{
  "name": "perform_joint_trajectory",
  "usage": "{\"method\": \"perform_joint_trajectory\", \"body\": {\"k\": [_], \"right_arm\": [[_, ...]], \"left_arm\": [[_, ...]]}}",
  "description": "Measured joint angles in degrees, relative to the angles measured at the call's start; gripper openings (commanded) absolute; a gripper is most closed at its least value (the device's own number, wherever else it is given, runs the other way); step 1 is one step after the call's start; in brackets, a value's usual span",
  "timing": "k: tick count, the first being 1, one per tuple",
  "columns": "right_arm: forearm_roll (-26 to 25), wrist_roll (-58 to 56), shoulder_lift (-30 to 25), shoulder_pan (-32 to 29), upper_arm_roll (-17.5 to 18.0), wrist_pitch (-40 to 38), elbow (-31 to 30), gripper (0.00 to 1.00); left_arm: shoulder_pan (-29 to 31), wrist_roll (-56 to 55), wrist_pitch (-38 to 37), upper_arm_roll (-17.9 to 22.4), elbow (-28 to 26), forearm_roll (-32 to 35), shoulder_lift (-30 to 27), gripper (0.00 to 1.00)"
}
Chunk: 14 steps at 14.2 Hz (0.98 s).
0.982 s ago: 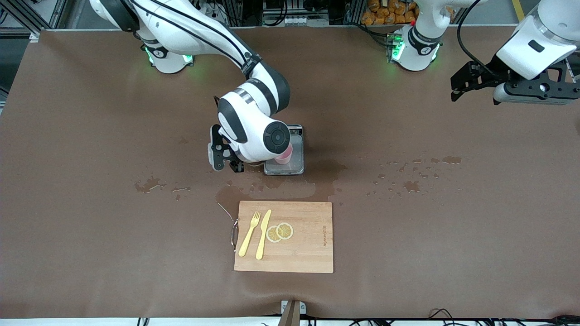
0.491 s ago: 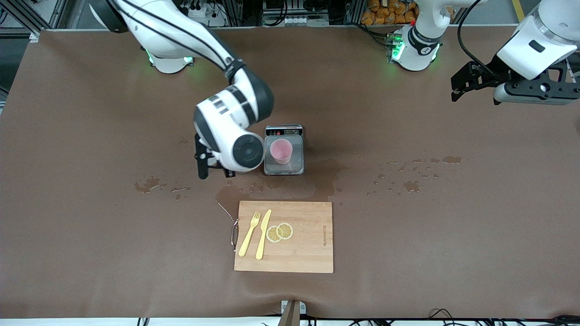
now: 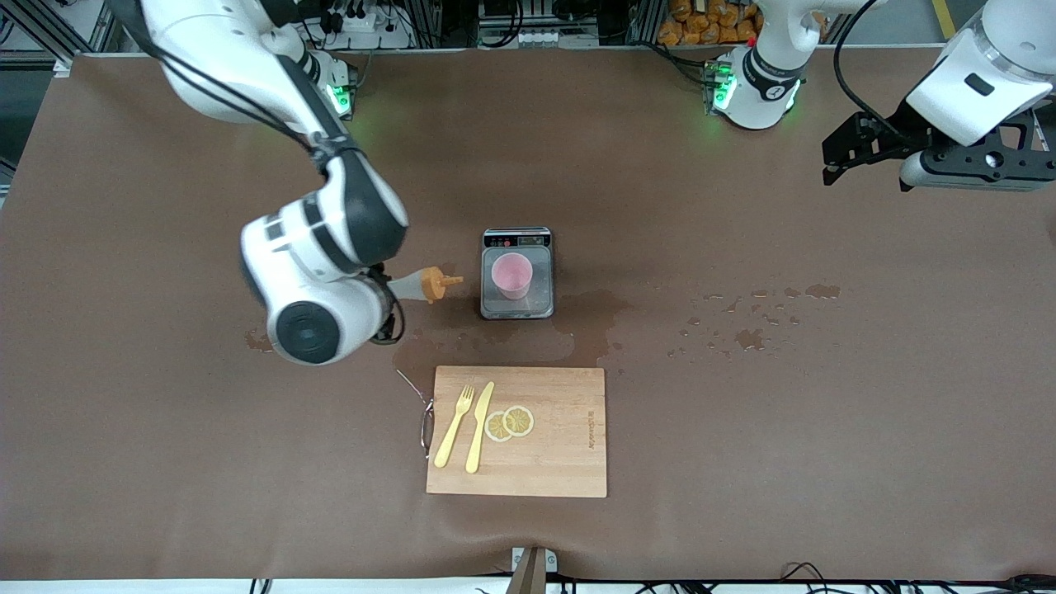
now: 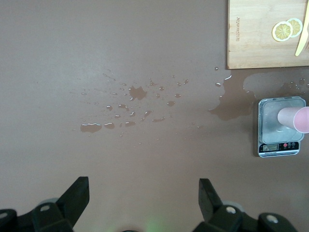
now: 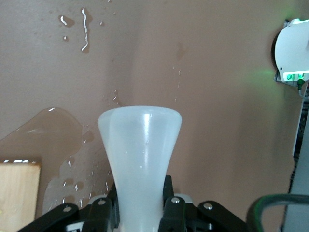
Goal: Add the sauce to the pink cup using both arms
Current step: 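Carry the sauce bottle away from the scale with the right gripper, then lower the sauce bottle upright onto the table with the right gripper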
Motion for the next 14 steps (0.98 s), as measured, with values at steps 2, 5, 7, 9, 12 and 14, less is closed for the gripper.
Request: {"method": "perform_joint_trajectory", "body": {"k": [2, 5, 7, 9, 12, 14], "right_arm": [[4.1, -5.3, -1.0, -4.0, -0.1, -1.6, 0.0, 0.00], [11.3, -15.0, -1.1, -11.3, -0.2, -5.2, -0.2, 0.00], [15.1, -22.1, -1.1, -16.8, -0.4, -8.0, -0.3, 0.00], [18.0, -29.2, -1.0, -21.9, -0.4, -9.3, -1.3, 0.00], [22.7, -38.7, -0.7, -28.2, -0.4, -9.5, -4.5, 0.00], [23.5, -43.8, 0.1, -31.3, -0.4, -9.4, -5.8, 0.00]], "left_arm": [[0.0, 0.0, 0.1, 0.0, 0.0, 0.0, 0.0, 1.00], [0.0, 0.0, 0.1, 0.0, 0.0, 0.0, 0.0, 1.00], [0.1, 0.0, 0.1, 0.0, 0.0, 0.0, 0.0, 1.00], [0.1, 0.0, 0.1, 0.0, 0.0, 0.0, 0.0, 1.00], [0.1, 0.0, 0.1, 0.1, 0.0, 0.0, 0.1, 1.00], [0.1, 0.0, 0.1, 0.1, 0.0, 0.0, 0.1, 1.00]]}}
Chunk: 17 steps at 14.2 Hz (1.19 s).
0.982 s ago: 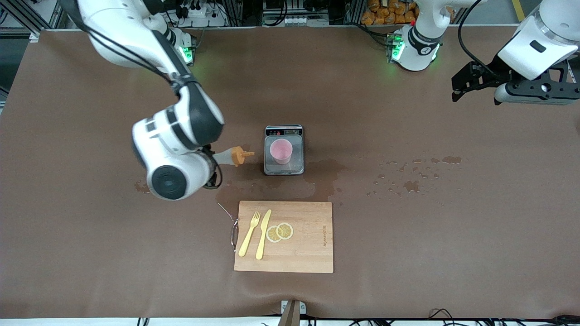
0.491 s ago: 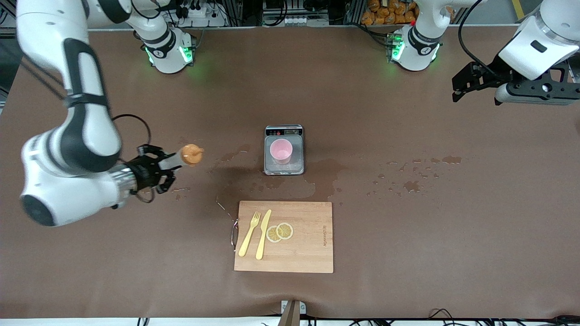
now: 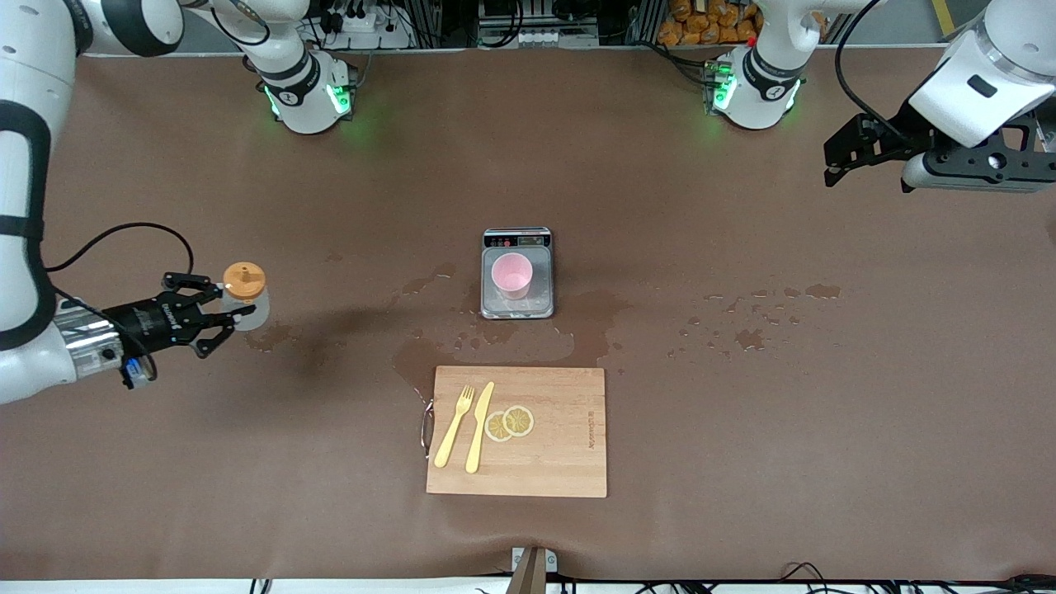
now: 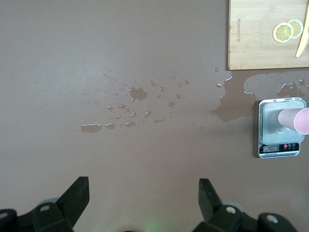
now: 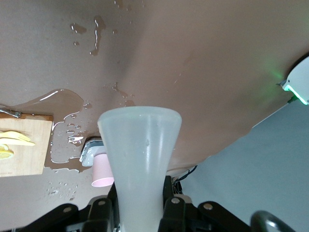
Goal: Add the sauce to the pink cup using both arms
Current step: 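Lower the sauce bottle upright onto the table with the right gripper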
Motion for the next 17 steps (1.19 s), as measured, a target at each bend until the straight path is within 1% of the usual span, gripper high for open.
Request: {"method": "perform_joint_trajectory", "body": {"k": [3, 7, 10, 13, 17], "right_arm": [[0.5, -8.4, 2.6, -4.3, -0.1, 0.2, -0.5, 0.00], [2.6, -20.9, 9.3, -10.6, -0.1, 0.6, -1.2, 0.00], [3.1, -28.0, 13.2, -14.8, -0.1, 0.7, -1.2, 0.00], [3.3, -32.9, 15.2, -16.6, -0.1, 0.8, -1.2, 0.00], [3.3, -37.7, 16.7, -16.8, -0.1, 1.1, -1.2, 0.00]], "left_arm": [[0.0, 0.0, 0.0, 0.0, 0.0, 0.0, 0.1, 1.00], [0.0, 0.0, 0.0, 0.0, 0.0, 0.0, 0.2, 1.00], [0.0, 0.0, 0.0, 0.0, 0.0, 0.0, 0.2, 1.00], [0.0, 0.0, 0.0, 0.0, 0.0, 0.0, 0.3, 1.00], [0.0, 0.0, 0.0, 0.1, 0.0, 0.0, 0.3, 1.00]]}}
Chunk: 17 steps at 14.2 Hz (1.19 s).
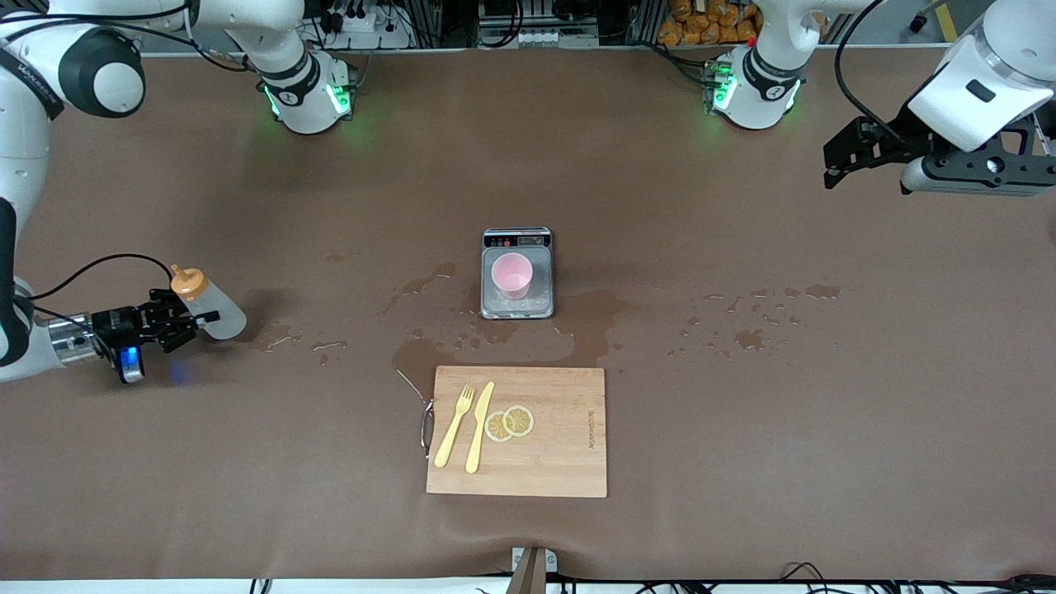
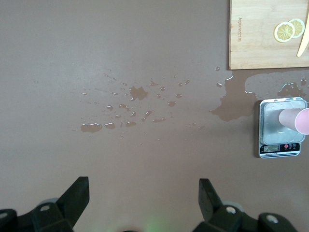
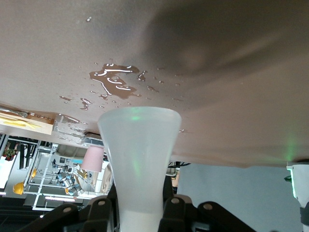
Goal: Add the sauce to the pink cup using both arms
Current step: 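Lower the sauce bottle upright onto the table with the right gripper, then open the right gripper and draw it back from the bottle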
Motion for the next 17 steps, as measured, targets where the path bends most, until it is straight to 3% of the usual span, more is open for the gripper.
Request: {"method": "perform_joint_trajectory", "body": {"k": [4, 5, 6, 8, 14, 17], "right_arm": [[0.0, -2.0, 0.7, 0.0, 0.0, 0.1, 0.0, 0.02], [-0.1, -2.1, 0.8, 0.0, 0.0, 0.3, 0.0, 0.33], [-0.2, -2.4, 0.9, 0.0, 0.0, 0.7, 0.0, 0.58], [-0.3, -4.1, 1.4, 0.0, 0.0, 1.1, 0.0, 0.74], [-0.3, -5.1, 1.7, -0.1, 0.0, 1.3, 0.2, 0.87], [-0.3, -5.1, 1.6, 0.0, 0.0, 1.2, 1.2, 0.81]], "left_arm": [[0.0, 0.0, 0.0, 0.2, 0.0, 0.0, 0.1, 1.00], [0.0, 0.0, 0.0, 0.2, 0.0, 0.0, 0.1, 1.00], [0.0, 0.0, 0.0, 0.2, 0.0, 0.0, 0.2, 1.00], [0.0, 0.0, 0.0, 0.3, 0.0, 0.0, 0.2, 1.00], [0.0, 0.0, 0.0, 0.4, 0.0, 0.0, 0.2, 1.00], [0.0, 0.0, 0.0, 0.4, 0.0, 0.0, 0.2, 1.00]]}}
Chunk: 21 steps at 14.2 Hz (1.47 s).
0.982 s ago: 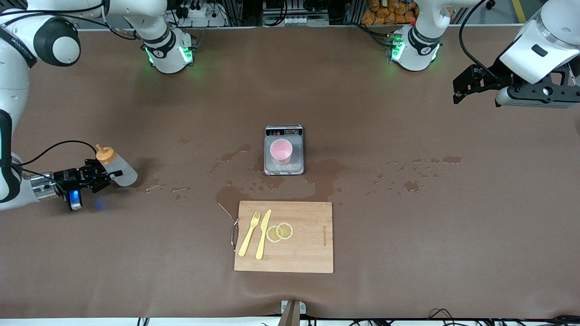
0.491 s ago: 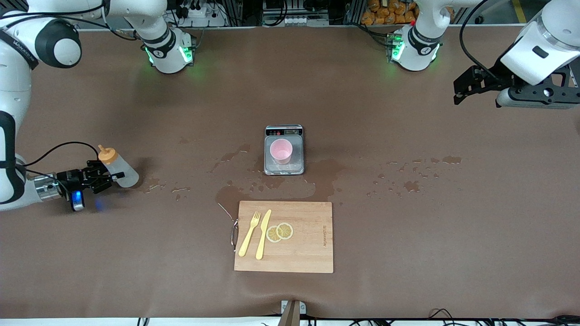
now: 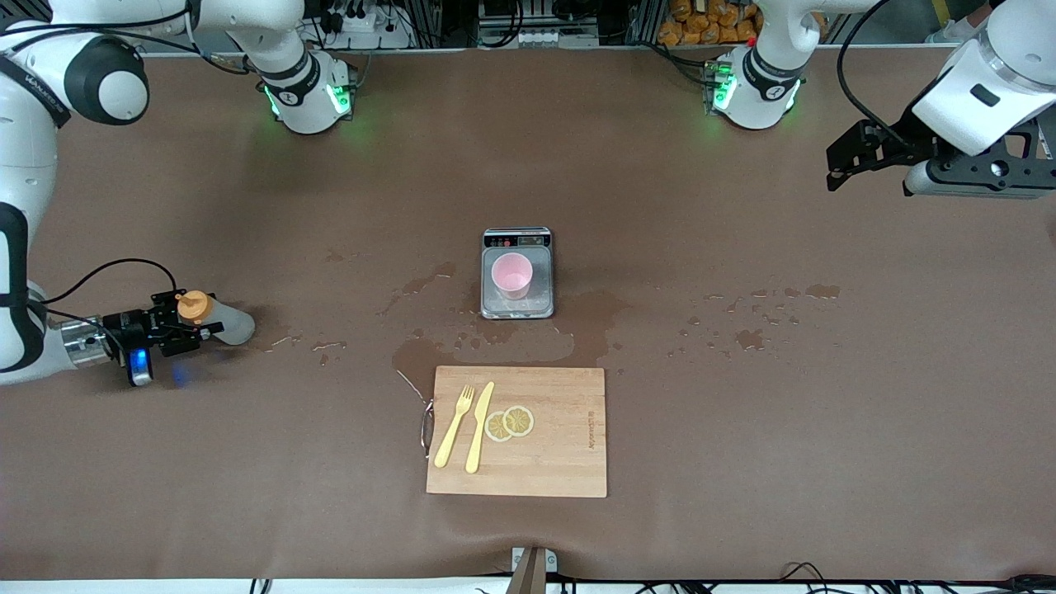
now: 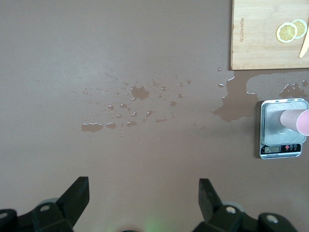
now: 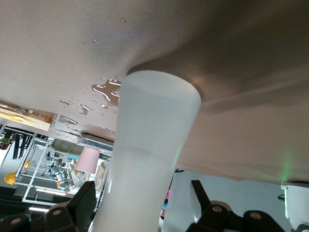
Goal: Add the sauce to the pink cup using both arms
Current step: 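Open the right gripper and draw it back from the bottle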
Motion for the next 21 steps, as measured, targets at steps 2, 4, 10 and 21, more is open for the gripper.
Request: {"method": "perform_joint_trajectory", "body": {"k": [2, 4, 10, 21], "right_arm": [[-1.1, 0.0, -0.5, 0.0, 0.1, -0.2, 1.2, 0.88], [-2.6, 0.8, -1.4, 0.2, 0.3, -1.3, 3.1, 1.00], [-6.3, 1.9, -6.5, 1.3, 0.8, -4.5, 8.4, 1.00], [-25.3, 2.0, -20.1, 22.5, 1.5, -4.8, 10.1, 1.00]], "left_arm": [[0.0, 0.0, 0.0, 0.0, 0.0, 0.0, 0.0, 1.00], [0.0, 0.0, 0.0, 0.0, 0.0, 0.0, 0.0, 1.00], [0.1, 0.0, 0.0, 0.1, 0.0, 0.0, 0.2, 1.00], [0.1, 0.0, 0.0, 0.1, 0.0, 0.0, 0.3, 1.00]]}}
